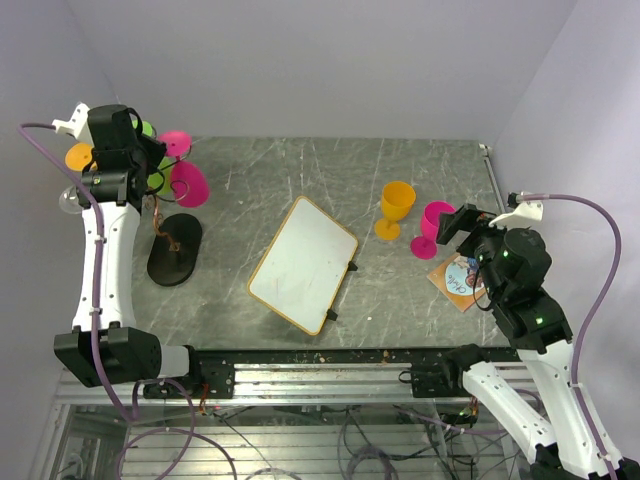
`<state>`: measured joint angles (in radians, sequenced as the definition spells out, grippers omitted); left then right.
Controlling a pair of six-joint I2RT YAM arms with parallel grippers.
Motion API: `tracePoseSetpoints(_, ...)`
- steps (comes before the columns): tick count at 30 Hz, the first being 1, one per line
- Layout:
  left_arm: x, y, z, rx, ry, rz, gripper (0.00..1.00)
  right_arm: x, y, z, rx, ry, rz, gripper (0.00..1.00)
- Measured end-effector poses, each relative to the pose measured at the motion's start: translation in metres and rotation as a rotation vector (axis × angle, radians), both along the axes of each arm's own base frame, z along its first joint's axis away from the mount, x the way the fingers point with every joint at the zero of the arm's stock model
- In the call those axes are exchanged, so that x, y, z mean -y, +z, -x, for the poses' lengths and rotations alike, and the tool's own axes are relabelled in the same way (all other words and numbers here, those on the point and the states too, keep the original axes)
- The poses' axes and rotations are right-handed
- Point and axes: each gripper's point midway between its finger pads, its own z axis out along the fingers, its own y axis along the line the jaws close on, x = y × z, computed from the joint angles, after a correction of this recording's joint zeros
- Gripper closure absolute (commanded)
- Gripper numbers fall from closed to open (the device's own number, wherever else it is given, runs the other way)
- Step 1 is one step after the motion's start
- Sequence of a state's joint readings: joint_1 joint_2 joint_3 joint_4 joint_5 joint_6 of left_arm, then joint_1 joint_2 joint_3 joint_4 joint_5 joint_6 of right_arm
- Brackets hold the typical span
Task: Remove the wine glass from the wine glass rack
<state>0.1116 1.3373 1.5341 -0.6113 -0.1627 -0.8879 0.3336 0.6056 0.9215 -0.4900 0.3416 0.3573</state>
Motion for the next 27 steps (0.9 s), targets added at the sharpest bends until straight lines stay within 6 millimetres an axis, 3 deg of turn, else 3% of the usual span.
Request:
tracePoseSetpoints(3, 0.000, 0.000, -0.001, 0.006, -0.003, 0.005, 0.73, 0.000, 0.000, 0.000, 0.000, 0.000, 0.000, 0.04)
tracePoseSetpoints(11, 0.004, 0.009, -0.006, 0.052, -0.021, 0.029, 0.93, -0.001, -0.003, -0.002, -0.012, 0.001, 0.003, 0.04)
tracePoseSetpoints(27, 0.018, 0.013, -0.007, 0.086, -0.078, 0.123, 0.93, -0.001, -0.001, -0.003, -0.004, 0.001, 0.001, 0.04)
